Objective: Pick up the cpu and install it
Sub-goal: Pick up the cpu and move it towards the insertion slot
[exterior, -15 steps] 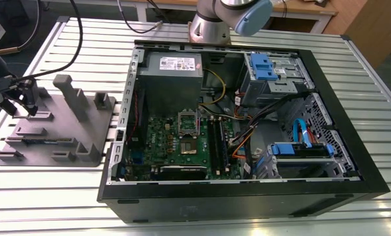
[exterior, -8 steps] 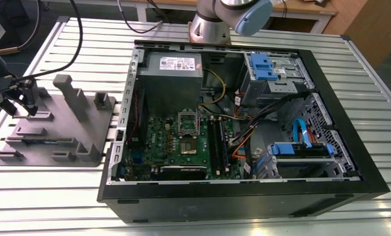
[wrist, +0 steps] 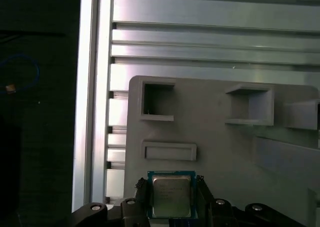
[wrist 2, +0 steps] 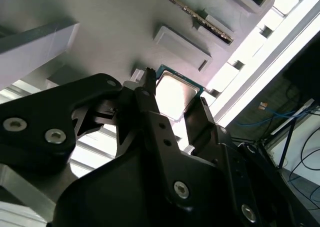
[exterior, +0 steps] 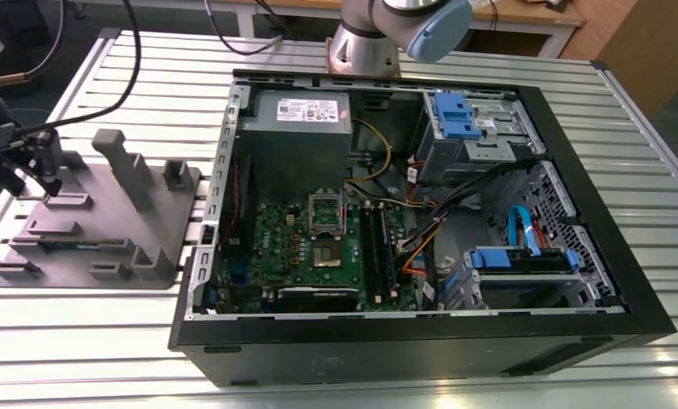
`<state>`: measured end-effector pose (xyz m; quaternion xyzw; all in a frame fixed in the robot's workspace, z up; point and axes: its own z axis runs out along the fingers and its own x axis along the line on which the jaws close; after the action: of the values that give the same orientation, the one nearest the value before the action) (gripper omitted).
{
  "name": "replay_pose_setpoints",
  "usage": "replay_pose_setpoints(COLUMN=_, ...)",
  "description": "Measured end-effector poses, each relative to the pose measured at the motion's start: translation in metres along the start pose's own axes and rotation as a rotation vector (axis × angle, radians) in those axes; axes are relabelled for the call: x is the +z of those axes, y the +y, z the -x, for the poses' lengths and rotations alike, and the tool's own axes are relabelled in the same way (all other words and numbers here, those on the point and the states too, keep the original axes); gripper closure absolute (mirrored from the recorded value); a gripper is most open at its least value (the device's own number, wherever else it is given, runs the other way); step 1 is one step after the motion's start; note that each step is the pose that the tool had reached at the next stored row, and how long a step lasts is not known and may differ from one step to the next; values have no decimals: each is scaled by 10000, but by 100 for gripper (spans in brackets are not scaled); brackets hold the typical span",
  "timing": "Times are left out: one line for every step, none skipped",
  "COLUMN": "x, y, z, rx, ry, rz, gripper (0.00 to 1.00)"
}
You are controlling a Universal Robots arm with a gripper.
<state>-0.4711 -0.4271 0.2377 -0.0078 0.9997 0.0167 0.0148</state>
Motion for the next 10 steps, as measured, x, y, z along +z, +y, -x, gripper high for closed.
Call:
replay_pose_setpoints(x=-30, y=1, z=1, rx=0, ry=-1, rz=2, gripper=53)
replay_pose_setpoints(x=-67, y=2, z=2, rx=0, ry=-1, rz=4, gripper=53)
replay_pose_setpoints(x=-104, y=3, z=3, rx=0, ry=1, rz=4, gripper=53)
replay_pose_setpoints(x=-142, y=5, z=4, rx=0, ry=0, rz=5, gripper=53)
replay_pose_setpoints(x=-184, y=6, z=6, rx=0, ry=-1, rz=6, gripper=53)
replay_pose_setpoints(x=-229, y=7, z=7, rx=0, ry=0, rz=5, gripper=53)
replay_pose_setpoints(x=-274, y=9, z=8, rx=0, ry=-1, rz=6, gripper=53)
replay_pose_setpoints(x=-322, y=11, z=10, rx=0, ry=-1, rz=6, gripper=53)
replay_pose_setpoints(x=-367, y=12, z=11, rx=0, ry=-1, rz=6, gripper=53)
replay_pose_setpoints(x=-411, y=14, z=12, rx=0, ry=0, rz=6, gripper=53)
